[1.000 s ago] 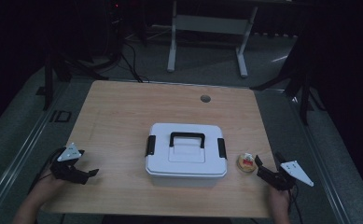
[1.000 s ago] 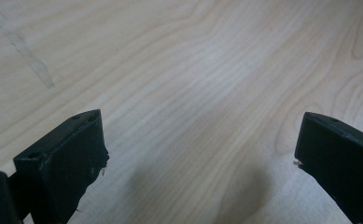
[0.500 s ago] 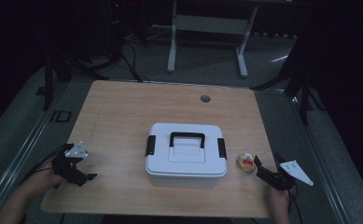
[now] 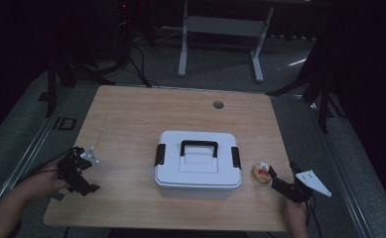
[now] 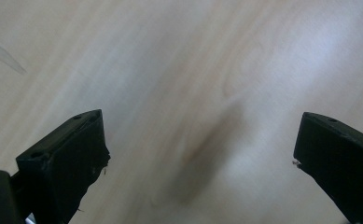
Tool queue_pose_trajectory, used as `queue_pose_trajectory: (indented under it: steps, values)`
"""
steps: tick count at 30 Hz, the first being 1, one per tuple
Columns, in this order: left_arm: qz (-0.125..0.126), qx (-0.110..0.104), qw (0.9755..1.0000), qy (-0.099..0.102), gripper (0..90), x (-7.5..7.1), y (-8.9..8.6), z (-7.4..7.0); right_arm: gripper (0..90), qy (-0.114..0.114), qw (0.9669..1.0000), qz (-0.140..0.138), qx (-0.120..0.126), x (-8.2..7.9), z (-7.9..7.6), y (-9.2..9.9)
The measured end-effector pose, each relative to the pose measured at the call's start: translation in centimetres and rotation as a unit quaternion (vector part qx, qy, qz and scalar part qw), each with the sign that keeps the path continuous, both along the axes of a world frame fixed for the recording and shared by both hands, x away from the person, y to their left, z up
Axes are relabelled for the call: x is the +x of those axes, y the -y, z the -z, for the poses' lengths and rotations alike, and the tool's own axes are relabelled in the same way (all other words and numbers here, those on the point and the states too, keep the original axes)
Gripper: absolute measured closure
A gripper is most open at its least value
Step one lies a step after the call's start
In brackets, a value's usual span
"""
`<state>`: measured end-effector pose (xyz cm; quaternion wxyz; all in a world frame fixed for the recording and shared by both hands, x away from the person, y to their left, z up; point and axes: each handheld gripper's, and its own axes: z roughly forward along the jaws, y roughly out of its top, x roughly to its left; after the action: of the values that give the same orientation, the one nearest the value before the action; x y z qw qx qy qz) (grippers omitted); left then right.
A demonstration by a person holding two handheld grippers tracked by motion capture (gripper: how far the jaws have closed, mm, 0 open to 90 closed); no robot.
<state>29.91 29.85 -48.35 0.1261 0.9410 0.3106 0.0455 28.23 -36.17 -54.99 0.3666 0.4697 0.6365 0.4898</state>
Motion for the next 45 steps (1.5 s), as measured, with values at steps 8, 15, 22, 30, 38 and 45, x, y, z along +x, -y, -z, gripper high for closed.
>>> queue_pose_trajectory:
  steps: [8, 15, 22, 30, 38, 45]
  values:
    - [0.027, 0.029, 0.9983, -0.043, 2.1, 0.3, 0.5, -0.6, 13.4, -0.001, 1.0, -0.004, 0.0, 0.0, 0.0, 0.0]
    - [0.048, 0.043, 0.9963, -0.058, 2.2, 1.3, 1.5, -0.8, 13.4, -0.001, 1.0, -0.004, -0.001, 0.0, 0.0, -0.1]
    - [0.074, 0.05, 0.9936, -0.069, 2.3, 2.1, 3.5, -2.3, 13.4, -0.003, 1.0, -0.007, -0.002, 0.0, 0.1, -0.1]
    - [0.11, 0.059, 0.9902, -0.063, 2.3, 2.5, 5.3, -4.6, 13.4, -0.005, 0.9999, -0.01, -0.002, 0.0, 0.1, -0.1]
    - [0.129, 0.072, 0.9871, -0.062, 2.4, 2.7, 6.3, -6.2, 13.4, -0.008, 0.9999, -0.011, -0.001, 0.0, 0.1, -0.1]
    - [0.145, 0.081, 0.9844, -0.058, 2.3, 3.0, 7.3, -8.3, 13.5, -0.009, 0.9999, -0.011, -0.002, 0.1, 0.1, -0.1]
